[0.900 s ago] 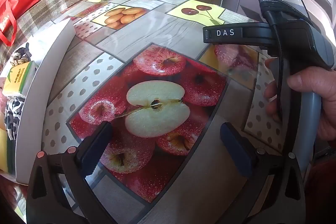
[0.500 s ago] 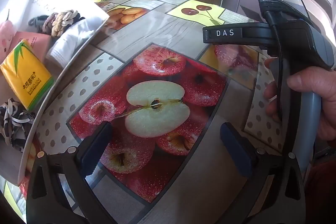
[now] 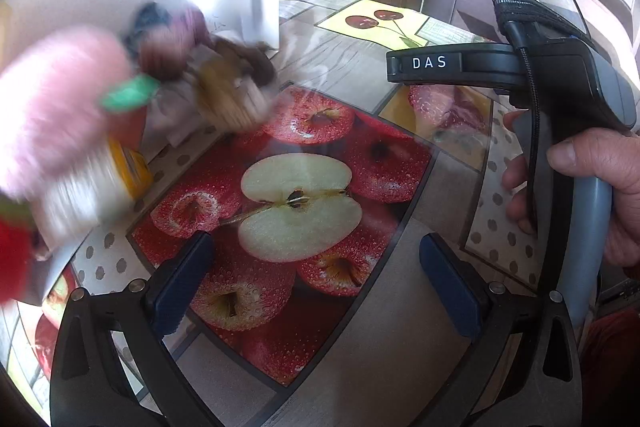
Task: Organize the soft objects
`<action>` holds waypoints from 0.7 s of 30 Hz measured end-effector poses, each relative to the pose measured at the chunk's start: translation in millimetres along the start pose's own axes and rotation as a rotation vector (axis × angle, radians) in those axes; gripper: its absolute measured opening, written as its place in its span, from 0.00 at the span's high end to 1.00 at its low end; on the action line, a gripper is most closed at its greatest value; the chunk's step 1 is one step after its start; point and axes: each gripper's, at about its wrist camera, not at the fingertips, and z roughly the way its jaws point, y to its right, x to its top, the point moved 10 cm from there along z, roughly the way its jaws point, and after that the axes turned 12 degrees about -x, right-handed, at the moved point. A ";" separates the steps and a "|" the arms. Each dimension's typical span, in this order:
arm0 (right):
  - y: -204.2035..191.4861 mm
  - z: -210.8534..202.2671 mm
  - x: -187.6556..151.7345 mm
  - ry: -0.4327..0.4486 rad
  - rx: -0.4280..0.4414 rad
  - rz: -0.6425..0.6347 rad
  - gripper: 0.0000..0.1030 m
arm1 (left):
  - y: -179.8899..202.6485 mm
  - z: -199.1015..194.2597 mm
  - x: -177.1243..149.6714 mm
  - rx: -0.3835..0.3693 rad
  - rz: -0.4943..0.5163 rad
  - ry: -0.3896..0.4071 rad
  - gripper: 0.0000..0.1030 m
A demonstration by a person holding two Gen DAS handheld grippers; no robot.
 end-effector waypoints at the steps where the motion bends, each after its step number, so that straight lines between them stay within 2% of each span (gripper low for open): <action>1: 0.0 0.0 0.0 0.000 0.000 0.000 0.00 | 0.1 0.2 -0.1 -0.001 0.000 -0.001 0.01; 21: 0.3 0.1 -0.3 0.000 0.001 0.000 0.00 | 0.3 0.6 1.3 -0.001 0.000 -0.001 0.01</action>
